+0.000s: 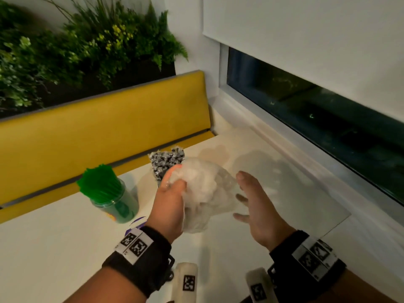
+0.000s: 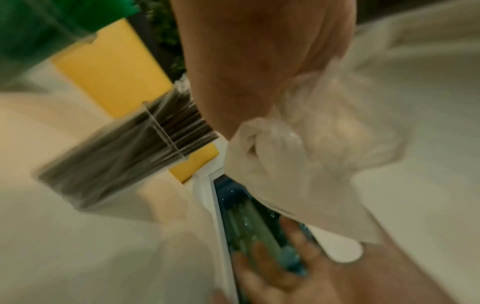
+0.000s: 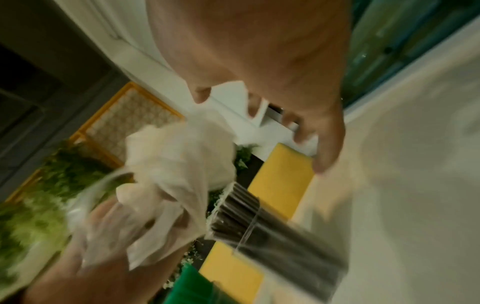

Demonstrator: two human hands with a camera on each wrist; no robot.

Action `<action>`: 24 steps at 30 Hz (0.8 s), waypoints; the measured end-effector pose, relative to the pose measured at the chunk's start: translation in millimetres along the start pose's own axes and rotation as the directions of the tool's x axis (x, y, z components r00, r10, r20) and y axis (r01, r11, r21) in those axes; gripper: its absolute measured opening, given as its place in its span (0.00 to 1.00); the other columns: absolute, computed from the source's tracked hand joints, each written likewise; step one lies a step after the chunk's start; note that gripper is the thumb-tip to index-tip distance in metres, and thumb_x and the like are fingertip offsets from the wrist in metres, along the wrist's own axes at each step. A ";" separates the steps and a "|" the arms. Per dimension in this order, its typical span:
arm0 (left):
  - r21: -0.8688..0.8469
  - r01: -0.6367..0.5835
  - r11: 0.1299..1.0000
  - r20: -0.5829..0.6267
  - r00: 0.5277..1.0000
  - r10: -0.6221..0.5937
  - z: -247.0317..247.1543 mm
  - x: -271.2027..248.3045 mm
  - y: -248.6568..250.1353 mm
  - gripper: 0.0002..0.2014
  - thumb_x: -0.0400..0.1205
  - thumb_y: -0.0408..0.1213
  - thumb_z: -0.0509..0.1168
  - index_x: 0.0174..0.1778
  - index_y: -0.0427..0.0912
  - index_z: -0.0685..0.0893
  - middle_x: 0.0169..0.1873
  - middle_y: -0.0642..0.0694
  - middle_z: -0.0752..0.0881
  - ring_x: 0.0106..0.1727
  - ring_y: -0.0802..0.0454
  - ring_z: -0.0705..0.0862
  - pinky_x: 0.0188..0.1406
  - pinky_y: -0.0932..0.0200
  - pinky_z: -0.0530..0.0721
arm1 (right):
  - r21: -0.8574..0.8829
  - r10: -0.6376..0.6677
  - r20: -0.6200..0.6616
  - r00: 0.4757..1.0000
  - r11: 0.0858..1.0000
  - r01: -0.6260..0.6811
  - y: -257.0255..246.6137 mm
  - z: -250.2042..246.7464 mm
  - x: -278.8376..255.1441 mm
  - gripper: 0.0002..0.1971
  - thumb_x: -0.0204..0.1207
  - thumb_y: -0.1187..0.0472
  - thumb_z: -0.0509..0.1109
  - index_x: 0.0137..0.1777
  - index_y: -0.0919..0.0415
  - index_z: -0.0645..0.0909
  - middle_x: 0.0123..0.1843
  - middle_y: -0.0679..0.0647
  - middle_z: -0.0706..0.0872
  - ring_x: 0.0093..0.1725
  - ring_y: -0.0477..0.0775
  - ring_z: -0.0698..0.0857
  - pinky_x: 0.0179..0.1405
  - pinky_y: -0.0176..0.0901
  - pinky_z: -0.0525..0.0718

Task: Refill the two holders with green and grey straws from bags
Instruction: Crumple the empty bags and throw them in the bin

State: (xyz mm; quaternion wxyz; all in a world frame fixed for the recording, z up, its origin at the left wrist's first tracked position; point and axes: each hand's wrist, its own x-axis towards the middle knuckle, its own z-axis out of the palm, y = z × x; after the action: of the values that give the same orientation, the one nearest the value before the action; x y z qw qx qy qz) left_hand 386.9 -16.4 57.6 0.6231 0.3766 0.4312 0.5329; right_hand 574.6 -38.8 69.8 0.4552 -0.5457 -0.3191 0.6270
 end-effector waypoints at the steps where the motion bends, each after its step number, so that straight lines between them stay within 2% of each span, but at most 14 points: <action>1: -0.068 0.079 0.995 -0.005 0.997 -0.080 1.6 0.6 -0.2 0.19 0.84 0.38 0.62 0.72 0.39 0.79 0.65 0.30 0.84 0.64 0.30 0.84 0.65 0.32 0.81 | 0.072 0.094 0.119 0.989 0.992 -0.103 1.1 2.3 -2.7 0.24 0.73 0.28 0.62 0.65 0.35 0.80 0.69 0.46 0.82 0.63 0.52 0.84 0.61 0.68 0.83; 3: -0.030 0.112 0.993 0.032 0.993 -0.111 12.1 0.6 -1.5 0.17 0.86 0.39 0.63 0.70 0.40 0.80 0.64 0.28 0.82 0.63 0.32 0.83 0.65 0.33 0.81 | 0.141 0.183 0.290 0.939 0.963 -0.231 -5.3 16.3 -7.9 0.24 0.70 0.28 0.61 0.62 0.34 0.80 0.63 0.39 0.88 0.60 0.47 0.88 0.60 0.58 0.86; 4: 0.045 0.083 0.996 0.031 0.996 -0.084 17.4 1.1 -3.3 0.12 0.85 0.37 0.63 0.64 0.42 0.81 0.57 0.31 0.84 0.58 0.35 0.85 0.59 0.39 0.83 | 0.202 0.207 0.354 0.912 0.935 -0.291 -8.5 23.6 -9.0 0.25 0.67 0.29 0.64 0.63 0.33 0.79 0.62 0.34 0.87 0.61 0.43 0.87 0.60 0.49 0.87; 5: 0.159 0.008 0.987 0.009 1.000 -0.009 20.1 0.2 -6.9 0.09 0.84 0.34 0.63 0.59 0.44 0.81 0.51 0.36 0.85 0.51 0.40 0.86 0.52 0.46 0.85 | 0.208 0.258 0.431 0.865 0.904 -0.373 -4.9 26.9 -5.6 0.28 0.66 0.29 0.67 0.66 0.35 0.79 0.64 0.36 0.86 0.64 0.45 0.86 0.61 0.50 0.87; 7: 0.368 -0.176 0.913 0.000 0.982 0.190 27.2 -0.9 -10.2 0.10 0.83 0.24 0.61 0.52 0.44 0.79 0.41 0.44 0.87 0.43 0.49 0.86 0.44 0.55 0.86 | 0.299 0.226 0.433 0.872 0.877 -0.376 2.8 27.7 -4.0 0.32 0.72 0.33 0.70 0.73 0.48 0.78 0.71 0.56 0.84 0.68 0.65 0.84 0.65 0.72 0.80; 8: 0.453 -0.256 0.854 0.007 0.959 0.283 29.1 -2.8 -10.6 0.15 0.82 0.20 0.60 0.52 0.46 0.79 0.42 0.46 0.86 0.44 0.55 0.86 0.46 0.60 0.85 | 0.357 0.236 0.436 0.869 0.841 -0.407 1.9 28.4 -4.5 0.33 0.74 0.38 0.71 0.74 0.55 0.76 0.71 0.64 0.82 0.68 0.70 0.82 0.66 0.77 0.77; 10: 0.635 -0.367 0.680 0.051 0.898 0.437 32.6 -3.1 -16.8 0.20 0.76 0.19 0.64 0.55 0.49 0.80 0.56 0.46 0.82 0.58 0.66 0.80 0.60 0.70 0.79 | 0.409 0.177 0.368 0.913 0.851 -0.330 1.1 23.1 -2.9 0.29 0.75 0.49 0.72 0.73 0.63 0.76 0.68 0.69 0.84 0.66 0.70 0.84 0.65 0.73 0.79; 12: 0.766 -0.419 0.488 0.219 0.884 0.414 28.2 -0.6 -26.4 0.23 0.73 0.23 0.67 0.62 0.46 0.82 0.70 0.48 0.74 0.70 0.60 0.72 0.74 0.64 0.72 | 0.415 0.056 0.329 0.943 0.888 -0.198 1.8 11.0 -2.6 0.26 0.74 0.56 0.71 0.71 0.64 0.77 0.64 0.67 0.87 0.61 0.65 0.88 0.62 0.65 0.84; 13: 0.744 -0.426 0.514 0.278 0.898 0.342 28.1 -1.2 -28.1 0.24 0.74 0.25 0.68 0.65 0.49 0.80 0.72 0.54 0.72 0.72 0.60 0.71 0.75 0.59 0.72 | 0.375 -0.002 0.286 0.958 0.920 -0.110 1.9 5.4 -1.4 0.22 0.75 0.59 0.72 0.69 0.62 0.78 0.62 0.65 0.88 0.57 0.61 0.89 0.59 0.61 0.87; 15: 0.569 -0.320 0.758 0.346 0.929 0.133 31.6 -9.1 -23.3 0.20 0.77 0.34 0.69 0.63 0.55 0.78 0.70 0.64 0.74 0.71 0.62 0.75 0.70 0.57 0.79 | 0.188 -0.140 0.191 0.972 0.977 0.104 6.7 -5.5 0.2 0.15 0.78 0.67 0.71 0.62 0.53 0.80 0.61 0.59 0.89 0.54 0.53 0.90 0.53 0.51 0.89; 17: 0.269 0.005 0.963 0.254 0.964 -0.076 38.2 -17.3 -16.9 0.15 0.77 0.44 0.69 0.60 0.54 0.80 0.67 0.54 0.82 0.67 0.52 0.83 0.66 0.46 0.84 | -0.105 -0.340 0.142 0.929 0.929 0.356 11.9 -6.9 -2.3 0.20 0.78 0.70 0.70 0.61 0.45 0.77 0.59 0.47 0.87 0.58 0.47 0.88 0.55 0.45 0.87; 19: 0.043 0.197 0.979 0.115 0.973 -0.201 45.6 -23.1 -16.9 0.16 0.80 0.50 0.70 0.61 0.54 0.75 0.63 0.44 0.85 0.61 0.44 0.88 0.58 0.36 0.88 | -0.290 -0.435 0.183 0.882 0.833 0.471 17.4 -0.1 -8.4 0.26 0.77 0.62 0.73 0.66 0.35 0.69 0.64 0.39 0.81 0.64 0.45 0.83 0.60 0.47 0.86; 22: -0.098 0.196 0.976 -0.039 0.979 -0.201 53.4 -24.4 -22.7 0.20 0.81 0.40 0.70 0.65 0.57 0.70 0.63 0.41 0.84 0.59 0.39 0.89 0.48 0.39 0.91 | -0.481 -0.466 0.172 0.868 0.730 0.486 23.3 9.2 -14.4 0.33 0.73 0.55 0.76 0.67 0.27 0.61 0.63 0.36 0.78 0.61 0.43 0.84 0.54 0.46 0.90; 24: -0.203 0.171 0.964 -0.099 0.976 -0.194 52.2 -20.8 -23.4 0.22 0.82 0.33 0.70 0.68 0.56 0.71 0.64 0.37 0.83 0.60 0.36 0.88 0.45 0.44 0.90 | -0.426 -0.448 0.143 0.883 0.777 0.463 26.3 11.2 -16.9 0.35 0.70 0.56 0.79 0.69 0.33 0.62 0.64 0.37 0.79 0.61 0.41 0.84 0.55 0.47 0.90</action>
State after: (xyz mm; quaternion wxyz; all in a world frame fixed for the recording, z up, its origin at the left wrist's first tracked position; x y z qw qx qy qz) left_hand 442.6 -40.9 56.7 0.6766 0.2410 0.4462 0.5339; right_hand 557.6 -63.3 55.1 0.4494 -0.5316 -0.5847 0.4167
